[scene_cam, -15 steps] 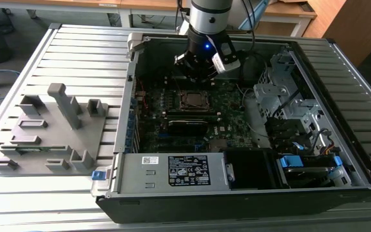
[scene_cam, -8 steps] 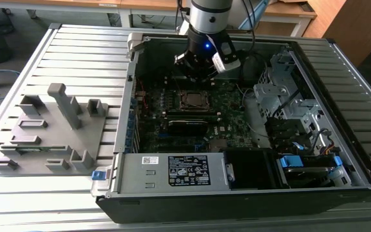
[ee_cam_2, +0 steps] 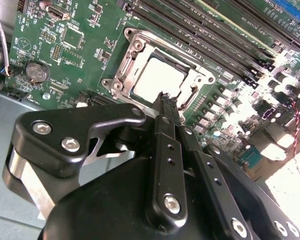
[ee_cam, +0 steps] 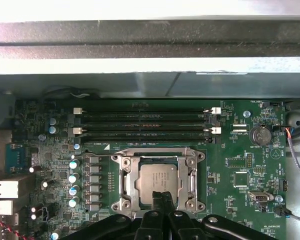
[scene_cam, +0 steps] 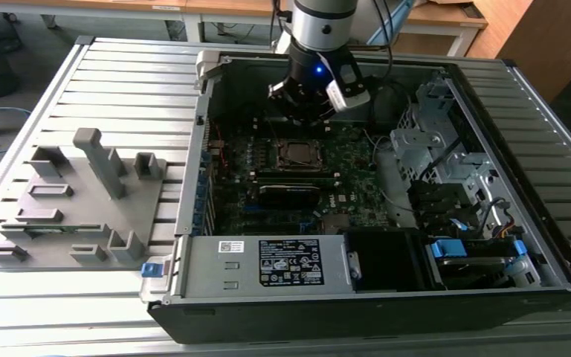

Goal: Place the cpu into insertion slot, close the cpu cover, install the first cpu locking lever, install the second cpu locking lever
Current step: 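Install the first cpu locking lever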

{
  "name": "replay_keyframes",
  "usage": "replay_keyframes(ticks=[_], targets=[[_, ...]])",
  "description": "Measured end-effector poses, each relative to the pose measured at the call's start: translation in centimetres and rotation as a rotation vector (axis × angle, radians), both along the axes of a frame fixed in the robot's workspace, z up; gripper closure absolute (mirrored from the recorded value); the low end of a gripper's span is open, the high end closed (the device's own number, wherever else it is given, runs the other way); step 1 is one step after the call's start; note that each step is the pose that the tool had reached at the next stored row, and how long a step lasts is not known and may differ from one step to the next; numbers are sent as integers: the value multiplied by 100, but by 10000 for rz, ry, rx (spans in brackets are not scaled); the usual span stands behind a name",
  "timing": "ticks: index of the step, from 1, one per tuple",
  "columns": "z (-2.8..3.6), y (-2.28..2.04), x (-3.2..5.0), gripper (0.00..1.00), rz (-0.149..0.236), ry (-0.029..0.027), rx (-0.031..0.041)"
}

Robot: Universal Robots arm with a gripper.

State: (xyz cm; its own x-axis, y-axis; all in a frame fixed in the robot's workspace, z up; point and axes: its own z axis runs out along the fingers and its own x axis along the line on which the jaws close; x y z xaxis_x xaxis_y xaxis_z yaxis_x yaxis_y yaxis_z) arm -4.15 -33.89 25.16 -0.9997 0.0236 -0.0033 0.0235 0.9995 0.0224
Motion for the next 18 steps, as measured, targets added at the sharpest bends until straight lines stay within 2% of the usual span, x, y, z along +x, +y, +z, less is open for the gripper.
replay_keyframes(ticks=[4, 10, 18], targets=[[0, 0, -34, 89, 1, -6, 0], [0, 0, -95, 89, 1, -48, 29], [28, -1, -100, 89, 1, -51, 29]])
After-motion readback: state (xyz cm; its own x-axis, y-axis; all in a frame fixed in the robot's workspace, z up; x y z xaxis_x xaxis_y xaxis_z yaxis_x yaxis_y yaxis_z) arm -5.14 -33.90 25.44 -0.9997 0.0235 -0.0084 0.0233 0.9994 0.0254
